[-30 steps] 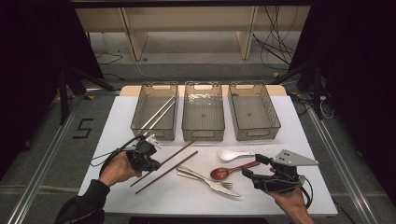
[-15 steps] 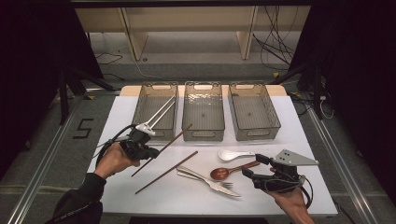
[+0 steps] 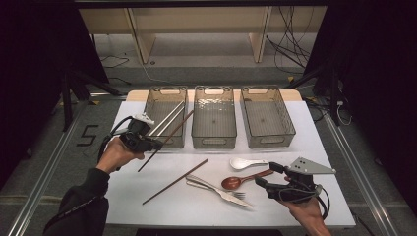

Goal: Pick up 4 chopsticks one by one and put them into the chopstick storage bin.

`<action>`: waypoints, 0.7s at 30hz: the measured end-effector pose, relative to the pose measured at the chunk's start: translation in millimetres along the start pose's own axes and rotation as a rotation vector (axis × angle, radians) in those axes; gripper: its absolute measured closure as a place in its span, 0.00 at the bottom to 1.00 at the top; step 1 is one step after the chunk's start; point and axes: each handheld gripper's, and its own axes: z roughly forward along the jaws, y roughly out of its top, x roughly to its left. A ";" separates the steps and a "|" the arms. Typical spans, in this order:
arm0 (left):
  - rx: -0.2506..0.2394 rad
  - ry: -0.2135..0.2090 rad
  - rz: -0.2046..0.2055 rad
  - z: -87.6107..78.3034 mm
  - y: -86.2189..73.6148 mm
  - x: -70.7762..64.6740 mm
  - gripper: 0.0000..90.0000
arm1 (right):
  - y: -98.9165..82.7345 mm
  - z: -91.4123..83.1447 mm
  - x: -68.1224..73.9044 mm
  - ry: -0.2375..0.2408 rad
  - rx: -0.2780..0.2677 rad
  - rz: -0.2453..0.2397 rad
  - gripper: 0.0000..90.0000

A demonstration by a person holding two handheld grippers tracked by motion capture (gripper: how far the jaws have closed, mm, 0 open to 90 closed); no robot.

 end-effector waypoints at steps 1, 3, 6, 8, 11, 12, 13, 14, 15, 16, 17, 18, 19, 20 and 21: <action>-0.002 0.002 -0.003 -0.3 2.3 2.0 0.94 | 0.0 -0.1 0.1 0.000 -0.001 0.000 0.32; -0.009 0.011 -0.006 -1.7 8.0 5.0 0.93 | -0.1 0.0 -0.3 0.000 -0.001 0.001 0.32; -0.021 0.032 -0.010 -4.4 18.2 10.3 0.94 | -0.1 0.2 -0.6 0.002 0.001 0.002 0.32; -0.023 0.049 -0.013 -4.8 25.5 14.8 0.94 | -0.1 0.1 -0.6 0.003 0.000 0.002 0.32; -0.024 0.070 -0.011 -5.2 36.3 21.4 0.94 | -0.2 -0.3 -1.0 0.003 0.000 0.004 0.32; -0.029 0.074 -0.019 -4.9 39.6 23.5 0.94 | -0.3 -0.4 -1.2 0.002 -0.002 0.003 0.32; -0.026 0.076 -0.021 -4.7 42.7 26.0 0.94 | -0.3 -0.6 -1.3 0.002 -0.002 0.002 0.32; -0.028 0.084 -0.026 -3.7 46.3 28.3 0.94 | -0.2 -0.9 -1.3 0.001 -0.004 0.003 0.32; -0.029 0.091 -0.025 -3.3 48.3 29.8 0.94 | -0.1 -1.0 -1.5 0.002 -0.006 0.006 0.32; -0.031 0.095 -0.029 -3.1 51.0 31.7 0.93 | -0.1 -1.0 -1.6 0.002 -0.005 0.006 0.32; -0.036 0.097 -0.029 -2.5 53.4 33.4 0.94 | -0.2 -0.9 -1.6 0.002 -0.003 0.004 0.32; -0.042 0.103 -0.030 -1.8 55.8 35.1 0.94 | -0.2 -0.9 -1.5 0.003 -0.004 0.003 0.32; -0.043 0.105 -0.032 -0.9 57.9 36.6 0.94 | -0.2 -0.9 -1.4 0.004 -0.004 0.004 0.32; -0.052 0.119 -0.026 -0.2 60.4 39.0 0.94 | -0.2 -0.8 -1.4 0.005 -0.003 0.003 0.32; -0.060 0.122 -0.032 0.2 61.7 40.7 0.93 | -0.2 -0.8 -1.4 0.005 -0.003 0.003 0.32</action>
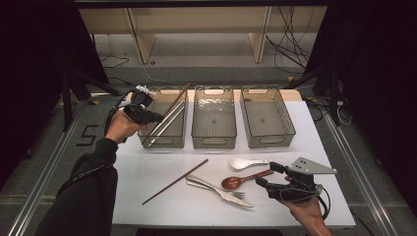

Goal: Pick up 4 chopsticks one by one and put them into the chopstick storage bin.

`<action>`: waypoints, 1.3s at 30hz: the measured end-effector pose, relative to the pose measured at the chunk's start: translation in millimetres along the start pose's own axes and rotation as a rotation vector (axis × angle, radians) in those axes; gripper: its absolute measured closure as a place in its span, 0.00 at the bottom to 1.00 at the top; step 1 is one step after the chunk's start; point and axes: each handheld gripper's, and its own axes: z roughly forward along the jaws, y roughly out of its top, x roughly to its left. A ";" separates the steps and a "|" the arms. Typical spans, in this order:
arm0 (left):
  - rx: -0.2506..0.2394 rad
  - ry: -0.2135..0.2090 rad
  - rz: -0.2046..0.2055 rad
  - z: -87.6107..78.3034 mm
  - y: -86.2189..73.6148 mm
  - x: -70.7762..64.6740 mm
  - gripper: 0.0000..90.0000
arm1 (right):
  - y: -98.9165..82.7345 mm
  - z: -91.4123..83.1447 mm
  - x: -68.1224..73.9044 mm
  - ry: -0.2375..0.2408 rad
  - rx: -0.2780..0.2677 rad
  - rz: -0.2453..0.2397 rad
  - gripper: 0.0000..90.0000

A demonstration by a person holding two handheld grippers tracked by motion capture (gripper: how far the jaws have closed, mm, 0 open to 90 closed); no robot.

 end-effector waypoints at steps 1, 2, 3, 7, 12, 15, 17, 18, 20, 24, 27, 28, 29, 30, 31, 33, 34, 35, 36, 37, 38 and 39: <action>-0.004 0.002 -0.007 1.2 1.9 3.0 0.94 | 0.0 -0.1 0.0 0.000 -0.001 0.000 0.32; -0.008 0.010 -0.009 2.4 3.5 5.6 0.93 | 0.1 -0.2 -0.1 0.000 -0.002 0.001 0.32; -0.010 0.019 -0.009 3.5 5.1 8.4 0.93 | 0.0 -0.1 -0.2 0.000 -0.002 0.002 0.32; -0.034 0.032 -0.023 6.3 10.4 18.1 0.94 | 0.0 0.2 -0.1 0.002 0.000 0.000 0.32; -0.032 0.057 -0.030 14.6 13.1 25.9 0.93 | 0.1 -0.3 -0.5 0.003 -0.002 0.006 0.32; -0.036 0.070 -0.041 19.6 12.9 29.6 0.93 | 0.1 -1.1 -0.4 0.004 -0.004 0.006 0.32; -0.044 0.072 -0.054 21.2 12.4 32.5 0.93 | 0.0 -1.1 -1.1 0.005 -0.006 0.006 0.32; -0.049 0.075 -0.058 22.3 11.9 33.4 0.93 | -0.1 -1.2 -1.2 0.004 -0.005 0.007 0.32; -0.048 0.085 -0.061 24.4 10.7 34.7 0.93 | -0.1 -1.1 -1.3 0.005 -0.006 0.006 0.32; -0.045 0.092 -0.059 28.1 8.1 36.1 0.93 | 0.0 -1.4 -1.3 0.005 -0.007 0.006 0.32; -0.043 0.100 -0.051 30.2 6.3 35.7 0.93 | -0.1 -1.1 -1.2 0.005 -0.006 0.007 0.32; -0.042 0.101 -0.052 30.8 5.6 35.9 0.93 | -0.2 -0.9 -1.1 0.005 -0.005 0.006 0.32; -0.045 0.103 -0.053 31.6 4.8 35.9 0.93 | -0.2 -0.8 -0.9 0.005 -0.003 0.005 0.32; -0.041 0.108 -0.050 32.1 4.1 36.3 0.93 | -0.2 -0.7 -0.9 0.005 -0.004 0.003 0.32; -0.038 0.108 -0.051 32.9 3.4 36.6 0.93 | -0.2 -0.9 -0.8 0.006 -0.004 0.005 0.32; -0.035 0.110 -0.052 34.7 1.8 37.0 0.93 | -0.2 -0.9 -1.0 0.006 -0.004 0.006 0.32; -0.030 0.112 -0.049 35.4 1.0 37.5 0.93 | -0.2 -0.9 -1.1 0.005 -0.004 0.006 0.32; -0.028 0.113 -0.052 36.3 0.2 37.7 0.93 | -0.2 -0.9 -1.1 0.005 -0.004 0.006 0.32; -0.027 0.114 -0.056 37.5 -0.9 38.0 0.93 | -0.2 -0.9 -1.0 0.006 -0.004 0.005 0.32; -0.023 0.116 -0.056 38.6 -2.0 38.8 0.93 | -0.1 -0.8 -0.9 0.006 -0.004 0.006 0.32; -0.023 0.117 -0.063 40.2 -3.4 39.4 0.93 | -0.2 -0.8 -0.9 0.006 -0.004 0.005 0.32; -0.017 0.120 -0.067 41.4 -4.9 40.1 0.93 | -0.2 -0.9 -0.9 0.006 -0.004 0.003 0.32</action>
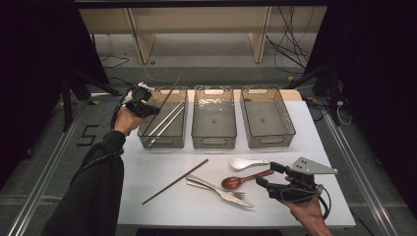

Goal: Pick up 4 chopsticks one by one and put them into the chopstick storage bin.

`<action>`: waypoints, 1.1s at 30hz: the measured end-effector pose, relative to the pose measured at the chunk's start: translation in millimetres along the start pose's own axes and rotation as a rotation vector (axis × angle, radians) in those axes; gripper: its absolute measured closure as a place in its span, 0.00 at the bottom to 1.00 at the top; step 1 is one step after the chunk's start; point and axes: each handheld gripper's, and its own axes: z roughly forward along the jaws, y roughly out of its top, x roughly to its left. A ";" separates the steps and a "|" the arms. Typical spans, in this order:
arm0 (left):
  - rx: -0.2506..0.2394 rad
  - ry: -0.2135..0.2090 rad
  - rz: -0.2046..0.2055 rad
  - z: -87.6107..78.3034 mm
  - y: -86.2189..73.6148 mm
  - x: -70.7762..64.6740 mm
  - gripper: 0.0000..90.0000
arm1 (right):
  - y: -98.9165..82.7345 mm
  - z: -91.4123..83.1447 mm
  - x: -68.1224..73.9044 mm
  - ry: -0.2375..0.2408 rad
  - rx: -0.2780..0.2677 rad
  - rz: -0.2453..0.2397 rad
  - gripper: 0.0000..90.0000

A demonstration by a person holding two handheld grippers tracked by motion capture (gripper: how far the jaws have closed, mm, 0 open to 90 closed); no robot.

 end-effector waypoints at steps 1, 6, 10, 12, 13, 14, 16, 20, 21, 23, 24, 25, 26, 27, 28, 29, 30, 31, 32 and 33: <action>0.007 0.003 0.003 1.0 -1.3 1.1 0.93 | 0.0 -0.2 0.0 0.000 -0.001 0.001 0.32; 0.017 0.010 -0.020 5.4 -6.5 3.2 0.93 | 0.0 0.2 -0.2 -0.001 0.001 0.003 0.32; 0.022 0.019 -0.033 7.9 -8.4 3.4 0.92 | 0.0 0.2 0.4 -0.001 0.002 0.004 0.32; 0.024 0.017 -0.049 9.1 -9.2 4.1 0.92 | -0.1 0.0 -0.1 0.000 0.001 0.003 0.32; 0.025 0.014 -0.056 9.4 -9.6 4.1 0.89 | -0.1 0.0 -0.3 -0.001 0.001 0.004 0.32; 0.026 0.014 -0.068 9.2 -9.9 4.2 0.85 | -0.1 -0.1 -0.3 -0.001 0.000 0.004 0.32; 0.025 -0.009 -0.085 8.0 -11.5 3.0 0.79 | -0.1 -0.1 -0.2 -0.001 0.001 0.002 0.32; 0.029 -0.033 -0.108 1.7 -15.9 -2.5 0.63 | 0.1 -1.0 -0.3 -0.005 -0.002 0.006 0.32; 0.012 -0.038 -0.122 -1.5 -17.9 -4.2 0.59 | 0.1 -1.2 -0.2 -0.005 -0.002 0.005 0.32; 0.003 -0.061 -0.128 -6.7 -22.6 -9.5 0.52 | 0.1 -1.7 0.2 -0.006 -0.004 0.002 0.32; 0.012 -0.065 -0.116 -9.3 -25.0 -13.1 0.49 | 0.0 -1.7 0.3 -0.006 -0.004 0.002 0.32; 0.012 -0.071 -0.105 -12.4 -27.4 -16.3 0.47 | -0.1 -1.4 0.4 -0.005 -0.002 0.002 0.32; 0.012 -0.080 -0.097 -15.4 -29.8 -19.5 0.45 | -0.3 -1.2 0.5 -0.005 -0.001 0.002 0.32; 0.018 -0.090 -0.089 -18.6 -31.9 -22.8 0.43 | -0.4 -0.8 0.4 -0.005 0.000 0.000 0.32; 0.022 -0.097 -0.080 -22.3 -34.2 -26.3 0.40 | -0.4 -0.7 0.4 -0.005 0.000 0.000 0.32; 0.021 -0.110 -0.076 -26.2 -36.6 -30.5 0.39 | -0.3 -0.8 0.6 -0.006 0.000 -0.001 0.32; 0.018 -0.120 -0.068 -29.9 -39.2 -34.3 0.37 | -0.2 -0.9 0.7 -0.006 -0.001 -0.001 0.32; 0.014 -0.128 -0.063 -33.6 -41.9 -39.0 0.35 | -0.2 -0.8 0.5 -0.006 -0.001 0.000 0.32; 0.014 -0.135 -0.054 -36.6 -44.6 -44.2 0.34 | -0.3 -0.5 0.3 -0.007 0.001 0.000 0.32; 0.030 -0.143 -0.038 -39.0 -46.7 -48.6 0.33 | -0.3 -0.4 0.3 -0.007 0.001 0.001 0.32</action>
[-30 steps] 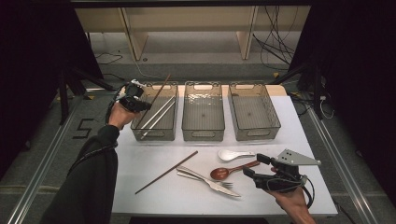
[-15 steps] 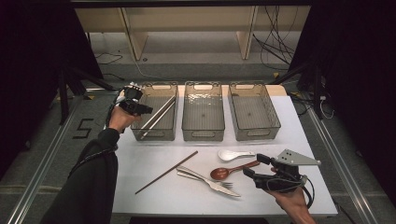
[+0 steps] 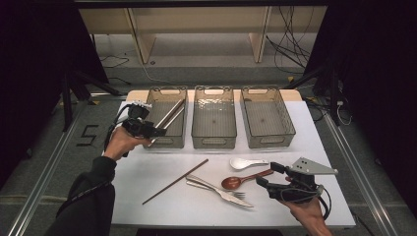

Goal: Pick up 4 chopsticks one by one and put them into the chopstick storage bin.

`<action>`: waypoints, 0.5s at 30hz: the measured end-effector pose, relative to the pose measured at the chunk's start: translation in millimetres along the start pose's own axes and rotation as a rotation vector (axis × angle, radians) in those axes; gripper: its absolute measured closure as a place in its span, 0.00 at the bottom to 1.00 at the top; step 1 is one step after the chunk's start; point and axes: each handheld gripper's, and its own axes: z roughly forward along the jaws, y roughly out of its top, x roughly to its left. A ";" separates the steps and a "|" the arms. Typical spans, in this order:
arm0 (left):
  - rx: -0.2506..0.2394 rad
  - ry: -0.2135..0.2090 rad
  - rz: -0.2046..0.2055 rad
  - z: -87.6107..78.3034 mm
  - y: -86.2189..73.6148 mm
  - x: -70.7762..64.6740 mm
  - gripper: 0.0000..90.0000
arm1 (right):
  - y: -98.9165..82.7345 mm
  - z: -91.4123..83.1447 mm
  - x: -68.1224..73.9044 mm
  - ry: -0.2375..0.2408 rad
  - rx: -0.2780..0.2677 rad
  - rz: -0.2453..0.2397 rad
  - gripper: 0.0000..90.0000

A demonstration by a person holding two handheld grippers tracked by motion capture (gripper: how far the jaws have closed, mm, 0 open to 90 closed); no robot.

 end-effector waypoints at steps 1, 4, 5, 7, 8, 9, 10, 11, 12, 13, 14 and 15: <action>0.008 -0.003 0.010 -2.0 -2.4 -4.9 0.30 | 0.2 0.0 0.4 0.000 -0.001 -0.001 0.32; 0.011 -0.036 0.024 -7.4 -11.6 -17.1 0.28 | 0.5 -0.1 1.4 0.001 -0.002 -0.006 0.32; 0.018 -0.032 0.028 -7.8 -15.0 -20.9 0.27 | 0.7 -0.3 1.6 0.002 -0.002 -0.006 0.32; 0.040 -0.033 0.045 -7.5 -21.8 -27.3 0.25 | 0.7 -0.2 1.4 0.002 -0.003 -0.006 0.32; 0.051 -0.039 0.049 -7.0 -24.9 -30.0 0.25 | 0.7 -0.3 1.6 0.002 -0.001 -0.007 0.32; 0.060 -0.043 0.053 -6.6 -27.5 -32.8 0.24 | 0.8 -0.5 1.7 0.002 -0.003 -0.007 0.32; 0.066 -0.045 0.056 -6.2 -29.7 -35.7 0.24 | 0.9 -0.6 1.9 0.002 -0.003 -0.007 0.32; 0.072 -0.045 0.062 -5.6 -31.6 -38.0 0.23 | 1.1 -0.5 1.7 0.002 -0.004 -0.009 0.32; 0.076 -0.044 0.062 -5.0 -33.6 -40.6 0.22 | 1.0 -0.4 1.6 0.002 -0.004 -0.007 0.32; 0.082 -0.044 0.065 -4.2 -35.7 -42.9 0.22 | 1.0 -0.4 1.5 0.002 -0.002 -0.007 0.32; 0.092 -0.048 0.066 -3.3 -37.8 -45.2 0.21 | 0.9 -0.5 1.5 0.001 -0.003 -0.007 0.32; 0.097 -0.050 0.073 -2.7 -39.8 -46.8 0.20 | 0.9 -0.6 1.4 0.001 -0.003 -0.006 0.32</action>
